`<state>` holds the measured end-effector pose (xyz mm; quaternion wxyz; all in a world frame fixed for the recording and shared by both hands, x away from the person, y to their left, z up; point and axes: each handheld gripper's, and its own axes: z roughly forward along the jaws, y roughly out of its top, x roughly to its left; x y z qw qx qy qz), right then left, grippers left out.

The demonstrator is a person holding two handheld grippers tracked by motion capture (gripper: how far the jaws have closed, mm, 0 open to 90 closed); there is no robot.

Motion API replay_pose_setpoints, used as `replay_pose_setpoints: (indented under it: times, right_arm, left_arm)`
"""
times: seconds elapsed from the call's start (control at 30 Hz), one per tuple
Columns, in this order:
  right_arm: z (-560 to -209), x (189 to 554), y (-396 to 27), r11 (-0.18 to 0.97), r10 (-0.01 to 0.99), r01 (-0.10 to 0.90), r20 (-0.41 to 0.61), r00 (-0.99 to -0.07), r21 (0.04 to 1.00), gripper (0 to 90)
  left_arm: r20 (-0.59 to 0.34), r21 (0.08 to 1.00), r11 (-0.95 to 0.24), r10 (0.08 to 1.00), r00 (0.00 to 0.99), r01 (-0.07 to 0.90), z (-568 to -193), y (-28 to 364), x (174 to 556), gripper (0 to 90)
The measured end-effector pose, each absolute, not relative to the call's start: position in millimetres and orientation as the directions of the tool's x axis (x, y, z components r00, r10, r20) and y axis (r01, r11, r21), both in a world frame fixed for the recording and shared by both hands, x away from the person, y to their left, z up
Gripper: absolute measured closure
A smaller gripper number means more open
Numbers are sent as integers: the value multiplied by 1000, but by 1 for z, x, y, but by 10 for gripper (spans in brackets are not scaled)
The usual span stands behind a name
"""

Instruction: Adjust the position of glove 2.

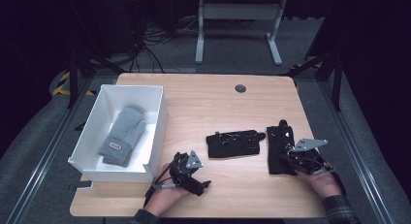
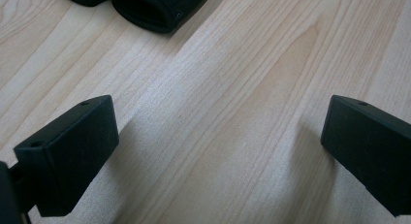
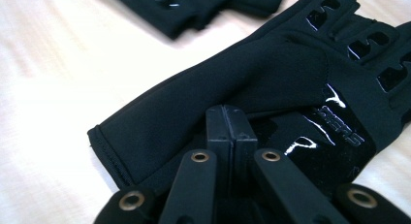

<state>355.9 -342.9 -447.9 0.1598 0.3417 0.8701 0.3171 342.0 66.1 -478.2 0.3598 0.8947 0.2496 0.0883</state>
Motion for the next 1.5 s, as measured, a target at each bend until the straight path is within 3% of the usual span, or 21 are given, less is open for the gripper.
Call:
replay_pose_setpoints:
  times: [0.6,0.9,1.03,1.13,1.5]
  right_arm:
    - [-446,311,-321,623,603,433,-48,-796,651,900]
    - [-432,339,-329,555,657,418,-70,-751,719,900]
    - [-437,353,-327,559,655,423,-67,-752,713,900]
    - [-447,360,-321,611,641,446,-78,-763,654,900]
    - [-449,337,-307,632,583,416,-47,-811,654,900]
  left_arm:
    - [-22,688,-616,510,860,383,-478,66,342,5]
    - [-22,688,-616,510,860,384,-478,66,342,4]
    - [-22,688,-616,510,860,383,-478,66,342,5]
    - [-22,688,-616,510,860,384,-478,66,342,4]
    - [-22,687,-616,512,859,385,-478,66,342,4]
